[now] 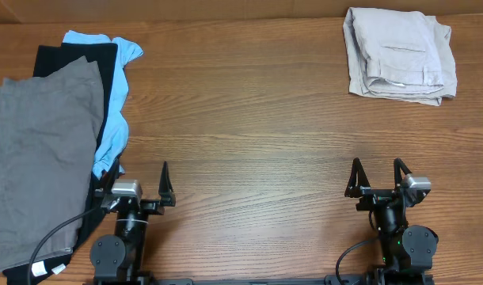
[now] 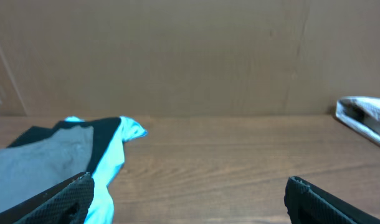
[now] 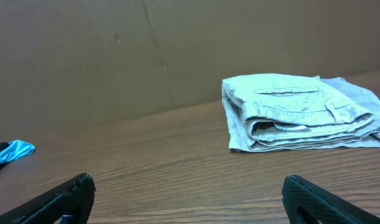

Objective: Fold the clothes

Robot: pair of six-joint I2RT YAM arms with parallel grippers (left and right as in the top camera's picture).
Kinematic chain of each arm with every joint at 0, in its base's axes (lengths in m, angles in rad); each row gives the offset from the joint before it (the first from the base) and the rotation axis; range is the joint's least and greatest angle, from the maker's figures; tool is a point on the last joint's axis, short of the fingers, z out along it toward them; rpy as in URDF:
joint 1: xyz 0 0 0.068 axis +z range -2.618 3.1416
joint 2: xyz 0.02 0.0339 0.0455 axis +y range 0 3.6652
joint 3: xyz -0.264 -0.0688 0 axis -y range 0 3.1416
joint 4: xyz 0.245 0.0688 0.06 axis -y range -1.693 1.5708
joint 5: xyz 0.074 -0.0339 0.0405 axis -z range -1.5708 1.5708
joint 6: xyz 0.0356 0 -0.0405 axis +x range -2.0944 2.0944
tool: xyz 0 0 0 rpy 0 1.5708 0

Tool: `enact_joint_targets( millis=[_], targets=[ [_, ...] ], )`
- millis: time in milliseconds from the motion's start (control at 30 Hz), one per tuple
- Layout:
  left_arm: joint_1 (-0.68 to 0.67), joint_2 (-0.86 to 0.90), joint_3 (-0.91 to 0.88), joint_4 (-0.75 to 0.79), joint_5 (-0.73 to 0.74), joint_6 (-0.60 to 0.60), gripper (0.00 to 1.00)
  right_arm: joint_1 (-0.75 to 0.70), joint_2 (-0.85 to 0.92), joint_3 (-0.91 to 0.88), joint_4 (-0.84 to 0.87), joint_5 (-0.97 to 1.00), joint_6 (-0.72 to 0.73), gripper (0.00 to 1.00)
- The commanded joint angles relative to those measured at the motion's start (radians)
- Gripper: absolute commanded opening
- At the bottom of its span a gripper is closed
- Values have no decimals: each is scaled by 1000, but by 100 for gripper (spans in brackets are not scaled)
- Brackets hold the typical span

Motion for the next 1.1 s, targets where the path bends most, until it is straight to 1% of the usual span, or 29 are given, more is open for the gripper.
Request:
enact_joint_targets(
  millis=[0,133,1067],
  targets=[
    [11,-37,-36,-22,23,25,100,6,-11,-11,3,9,-1,100],
    [10,-37,-41,-92,24,24,100,6,-11,-11,3,9,-1,100],
    [10,-35,-41,-89,18,24,100,6,-11,-11,3,9,-1,100]
  ],
)
